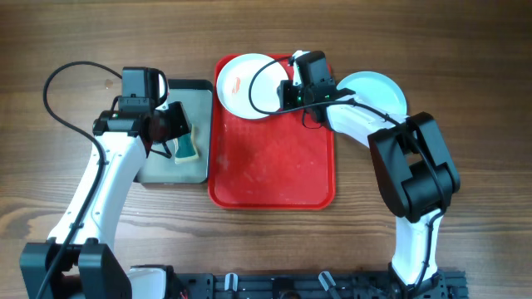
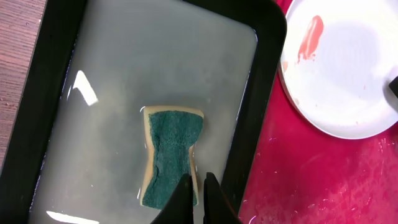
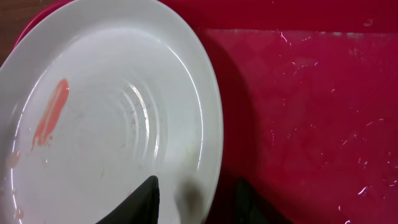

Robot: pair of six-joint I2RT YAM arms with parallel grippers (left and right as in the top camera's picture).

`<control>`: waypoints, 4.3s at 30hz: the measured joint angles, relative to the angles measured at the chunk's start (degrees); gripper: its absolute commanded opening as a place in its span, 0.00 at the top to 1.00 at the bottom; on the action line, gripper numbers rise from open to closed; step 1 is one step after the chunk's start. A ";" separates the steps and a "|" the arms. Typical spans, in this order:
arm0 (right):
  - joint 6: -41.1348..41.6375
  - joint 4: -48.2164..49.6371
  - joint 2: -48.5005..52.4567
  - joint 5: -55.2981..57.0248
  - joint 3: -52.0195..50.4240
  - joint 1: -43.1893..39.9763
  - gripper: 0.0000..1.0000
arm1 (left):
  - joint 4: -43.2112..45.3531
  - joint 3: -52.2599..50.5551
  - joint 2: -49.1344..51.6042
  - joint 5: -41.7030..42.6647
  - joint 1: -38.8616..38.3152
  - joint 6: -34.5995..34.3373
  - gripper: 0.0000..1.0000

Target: Clean dirty plates on tray and stack at the side

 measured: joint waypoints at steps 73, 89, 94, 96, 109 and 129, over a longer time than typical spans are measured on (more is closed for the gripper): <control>-1.62 -35.39 -6.05 -5.86 2.69 -1.51 0.52 | -0.44 -0.04 0.00 0.00 0.00 0.02 0.96; -2.67 -33.66 -6.05 -5.33 3.02 -1.51 0.71 | -0.42 -0.04 0.00 0.00 0.00 0.00 0.96; -2.67 -33.64 -6.05 -5.22 3.02 -1.51 0.87 | -0.42 -0.04 0.00 0.00 0.00 0.00 0.96; -2.93 -33.62 -6.05 -5.20 3.02 -1.51 0.96 | -0.44 -0.04 0.00 0.00 0.00 0.00 0.96; -1.51 -35.65 -7.41 -2.58 3.04 -1.51 0.96 | -0.44 -0.09 0.00 0.00 0.00 0.42 0.87; -1.36 -37.33 -8.72 -2.38 3.06 -1.51 0.96 | -1.29 -0.33 7.50 0.00 0.00 0.55 0.75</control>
